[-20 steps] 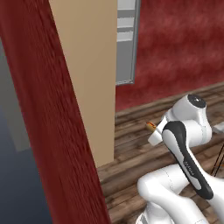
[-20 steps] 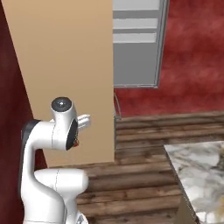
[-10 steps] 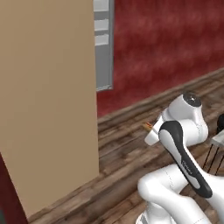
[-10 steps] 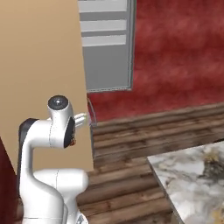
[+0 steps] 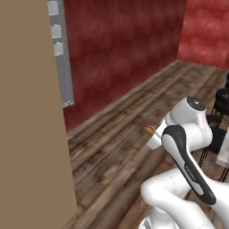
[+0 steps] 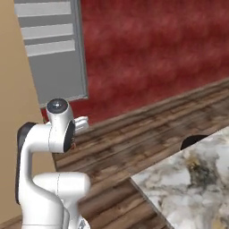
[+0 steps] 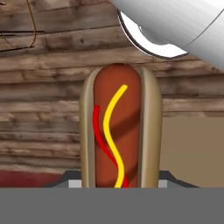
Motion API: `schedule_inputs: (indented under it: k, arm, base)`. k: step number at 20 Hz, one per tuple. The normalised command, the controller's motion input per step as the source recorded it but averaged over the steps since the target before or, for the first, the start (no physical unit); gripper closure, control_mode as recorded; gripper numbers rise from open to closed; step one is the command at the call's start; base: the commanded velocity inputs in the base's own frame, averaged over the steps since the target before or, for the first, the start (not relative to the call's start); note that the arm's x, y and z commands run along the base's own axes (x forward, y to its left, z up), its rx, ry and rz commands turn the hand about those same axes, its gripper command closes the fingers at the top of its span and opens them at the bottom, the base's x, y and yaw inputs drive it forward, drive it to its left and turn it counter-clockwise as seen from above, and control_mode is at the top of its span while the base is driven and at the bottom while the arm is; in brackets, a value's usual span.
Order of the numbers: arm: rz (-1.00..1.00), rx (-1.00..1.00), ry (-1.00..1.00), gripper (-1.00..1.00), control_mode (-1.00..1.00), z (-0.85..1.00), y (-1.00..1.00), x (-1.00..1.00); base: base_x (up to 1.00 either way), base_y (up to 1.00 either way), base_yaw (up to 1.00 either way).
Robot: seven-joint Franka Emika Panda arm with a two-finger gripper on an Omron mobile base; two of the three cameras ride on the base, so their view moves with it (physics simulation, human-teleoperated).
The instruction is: Place the cold items (corn and cucumber) from the fridge in one tupperware on the dining counter. Place the warm items (kebab skewer and hot dog) in the stove area in another tupperware.
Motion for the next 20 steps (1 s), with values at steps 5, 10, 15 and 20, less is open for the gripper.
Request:
schedule_inputs:
  k: [5, 10, 15, 20]
  arm:
    - [0.0, 0.0, 0.0, 1.0, 1.0, 0.0, 0.0, 0.0]
    - [0.0, 0.0, 0.0, 1.0, 1.0, 0.0, 0.0, 0.0]
    - [0.0, 0.0, 0.0, 1.0, 1.0, 0.0, 0.0, 0.0]
    - [0.0, 0.0, 0.0, 1.0, 1.0, 0.0, 0.0, 0.0]
  base:
    - [0.86, 0.0, -0.48]
    - [0.72, 0.0, -0.49]
    - [0.64, 0.03, -0.48]
    - [0.41, 0.13, -0.51]
